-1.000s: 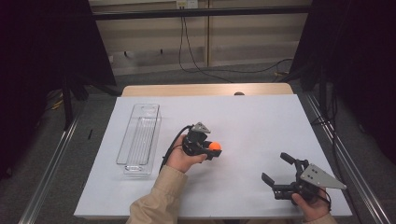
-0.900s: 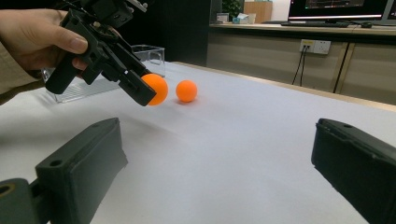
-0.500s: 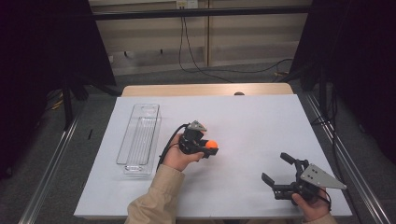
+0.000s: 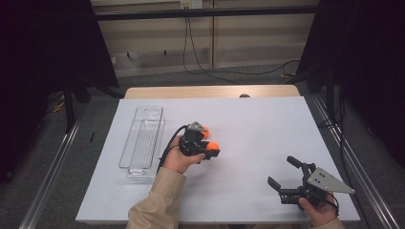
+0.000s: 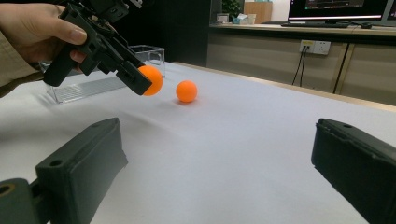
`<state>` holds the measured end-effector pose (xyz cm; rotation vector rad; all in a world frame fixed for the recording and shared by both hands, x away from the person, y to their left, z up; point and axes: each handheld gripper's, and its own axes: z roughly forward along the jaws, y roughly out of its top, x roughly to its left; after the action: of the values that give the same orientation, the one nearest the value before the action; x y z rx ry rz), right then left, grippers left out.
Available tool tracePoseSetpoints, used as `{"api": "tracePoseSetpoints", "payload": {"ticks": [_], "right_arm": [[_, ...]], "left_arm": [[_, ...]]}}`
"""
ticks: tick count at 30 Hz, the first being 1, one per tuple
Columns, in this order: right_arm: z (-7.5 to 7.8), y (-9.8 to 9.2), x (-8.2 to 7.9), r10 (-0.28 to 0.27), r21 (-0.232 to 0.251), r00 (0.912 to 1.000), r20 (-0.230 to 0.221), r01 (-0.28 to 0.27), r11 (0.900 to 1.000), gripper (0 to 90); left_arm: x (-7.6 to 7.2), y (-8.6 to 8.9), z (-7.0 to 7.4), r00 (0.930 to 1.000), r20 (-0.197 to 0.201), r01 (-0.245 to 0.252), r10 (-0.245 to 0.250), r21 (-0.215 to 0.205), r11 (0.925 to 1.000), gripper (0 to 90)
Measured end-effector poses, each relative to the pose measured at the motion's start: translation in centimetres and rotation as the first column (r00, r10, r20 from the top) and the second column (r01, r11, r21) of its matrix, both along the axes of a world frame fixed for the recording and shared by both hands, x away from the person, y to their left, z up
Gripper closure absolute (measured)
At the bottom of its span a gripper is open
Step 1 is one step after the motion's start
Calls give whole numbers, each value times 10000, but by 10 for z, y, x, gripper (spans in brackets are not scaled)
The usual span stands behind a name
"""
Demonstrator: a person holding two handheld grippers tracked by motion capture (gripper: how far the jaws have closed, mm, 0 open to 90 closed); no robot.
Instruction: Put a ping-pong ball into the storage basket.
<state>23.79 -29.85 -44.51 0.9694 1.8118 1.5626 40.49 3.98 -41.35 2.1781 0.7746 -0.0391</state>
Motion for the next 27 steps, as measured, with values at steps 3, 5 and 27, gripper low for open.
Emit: {"api": "tracePoseSetpoints", "payload": {"ticks": [3, 5, 27], "right_arm": [[0, 0, 0, 7, 4, 10000, 8, -7, 10000, 21], [0, 0, 0, -3, 8, 10000, 12, 3, 10000, 21], [0, 0, 0, 3, 23, 10000, 27, -3, 10000, 21]], "left_arm": [[0, 2, 1, 10000, -20, -60, 60, -15, 10000, 509], [1, 3, 1, 10000, -32, -88, 88, -1, 10000, 509], [6, 19, 6, 9982, -4, -598, 598, 50, 9982, 509]]}}
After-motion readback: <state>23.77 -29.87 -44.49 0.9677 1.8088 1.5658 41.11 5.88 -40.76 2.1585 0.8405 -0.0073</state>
